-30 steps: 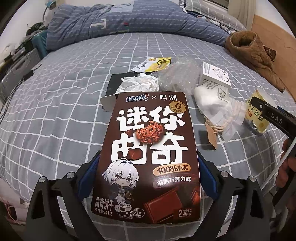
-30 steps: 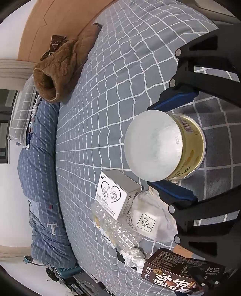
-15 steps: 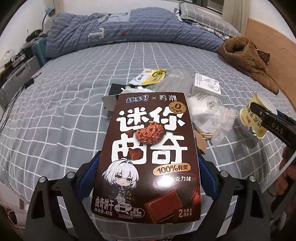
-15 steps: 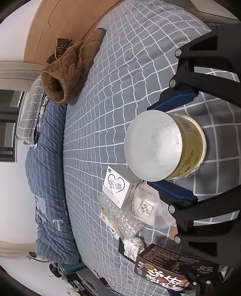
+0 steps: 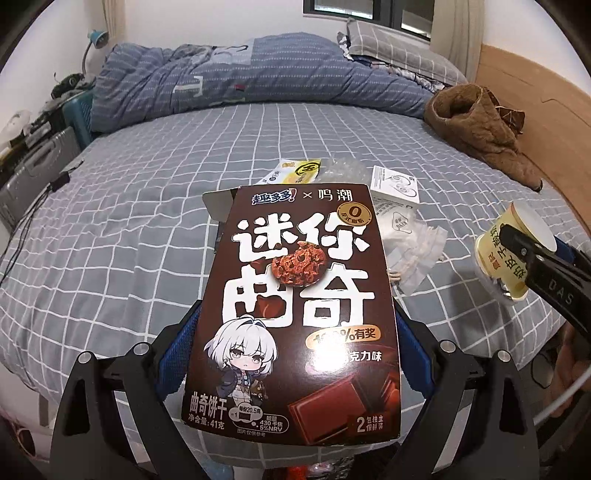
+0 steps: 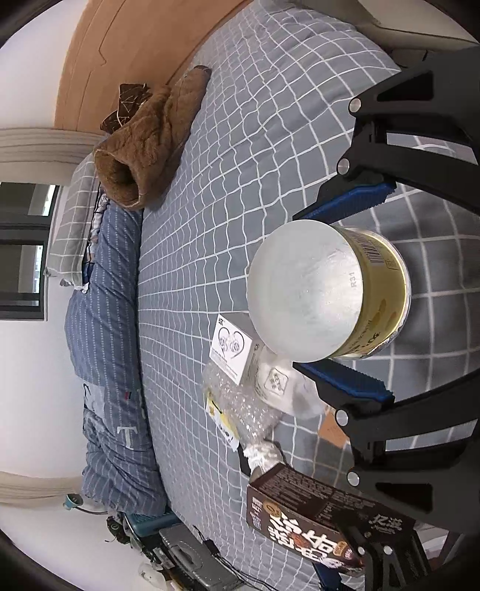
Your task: Collect trash
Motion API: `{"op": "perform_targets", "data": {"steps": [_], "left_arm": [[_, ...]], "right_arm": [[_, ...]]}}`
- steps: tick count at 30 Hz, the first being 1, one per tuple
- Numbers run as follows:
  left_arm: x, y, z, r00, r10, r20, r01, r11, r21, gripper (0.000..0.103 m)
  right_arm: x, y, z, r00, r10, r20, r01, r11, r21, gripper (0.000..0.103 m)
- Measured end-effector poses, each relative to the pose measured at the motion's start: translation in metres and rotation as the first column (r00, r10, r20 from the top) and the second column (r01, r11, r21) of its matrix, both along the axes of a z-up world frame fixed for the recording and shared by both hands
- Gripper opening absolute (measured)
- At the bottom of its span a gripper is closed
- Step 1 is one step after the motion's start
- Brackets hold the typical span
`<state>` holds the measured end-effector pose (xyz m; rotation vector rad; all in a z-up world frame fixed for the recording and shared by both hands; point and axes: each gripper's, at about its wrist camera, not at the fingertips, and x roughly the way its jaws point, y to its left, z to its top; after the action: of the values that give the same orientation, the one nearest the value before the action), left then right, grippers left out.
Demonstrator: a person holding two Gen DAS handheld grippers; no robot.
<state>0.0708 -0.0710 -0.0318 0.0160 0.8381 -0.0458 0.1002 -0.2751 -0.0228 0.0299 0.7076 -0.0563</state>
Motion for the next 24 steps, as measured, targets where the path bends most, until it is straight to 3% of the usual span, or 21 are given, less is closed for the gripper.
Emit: {"op": "perform_targets", "data": {"steps": [24], "left_arm": [[-0.058,0.011,0.017,0.999,-0.014,0.038,0.015,1.0,-0.02,0.09]], "right_arm": [[-0.071,0.018,0.019,0.999,0.031,0.015,-0.031,0.999,0.022,0.068]]}}
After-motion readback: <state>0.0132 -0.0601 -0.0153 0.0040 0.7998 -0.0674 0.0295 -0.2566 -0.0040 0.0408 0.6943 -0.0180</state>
